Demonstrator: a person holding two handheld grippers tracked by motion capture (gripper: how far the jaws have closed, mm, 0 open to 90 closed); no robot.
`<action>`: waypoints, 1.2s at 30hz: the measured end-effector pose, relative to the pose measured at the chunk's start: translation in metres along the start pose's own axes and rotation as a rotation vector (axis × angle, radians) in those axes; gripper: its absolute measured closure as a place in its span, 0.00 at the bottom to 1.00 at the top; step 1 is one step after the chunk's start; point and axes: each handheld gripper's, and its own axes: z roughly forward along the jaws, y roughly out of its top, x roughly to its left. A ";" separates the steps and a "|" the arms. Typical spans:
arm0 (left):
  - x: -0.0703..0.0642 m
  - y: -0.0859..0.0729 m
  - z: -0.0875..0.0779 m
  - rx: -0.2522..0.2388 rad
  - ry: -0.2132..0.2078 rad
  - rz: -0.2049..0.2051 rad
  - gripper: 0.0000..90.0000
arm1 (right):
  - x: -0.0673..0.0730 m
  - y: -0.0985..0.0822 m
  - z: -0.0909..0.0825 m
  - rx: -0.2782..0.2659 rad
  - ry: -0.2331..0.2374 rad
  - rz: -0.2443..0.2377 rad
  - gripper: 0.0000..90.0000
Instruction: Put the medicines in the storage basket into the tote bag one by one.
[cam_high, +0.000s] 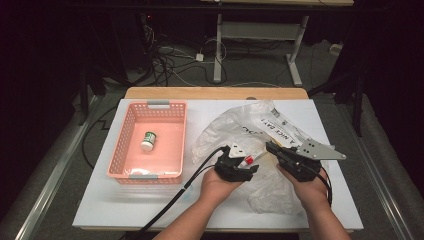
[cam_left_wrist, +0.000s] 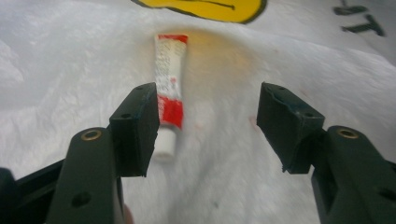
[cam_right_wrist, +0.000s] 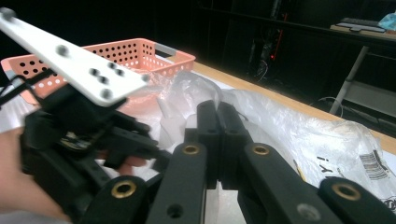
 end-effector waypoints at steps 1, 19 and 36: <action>0.000 -0.002 -0.004 -0.001 -0.014 -0.002 0.42 | 0.000 0.000 0.000 0.000 0.000 0.001 1.00; -0.010 -0.036 -0.065 -0.020 -0.055 0.024 0.15 | 0.001 -0.002 -0.002 0.006 0.000 -0.004 1.00; -0.003 -0.052 -0.125 -0.065 0.028 0.018 0.00 | 0.002 -0.003 -0.002 0.011 -0.010 0.004 1.00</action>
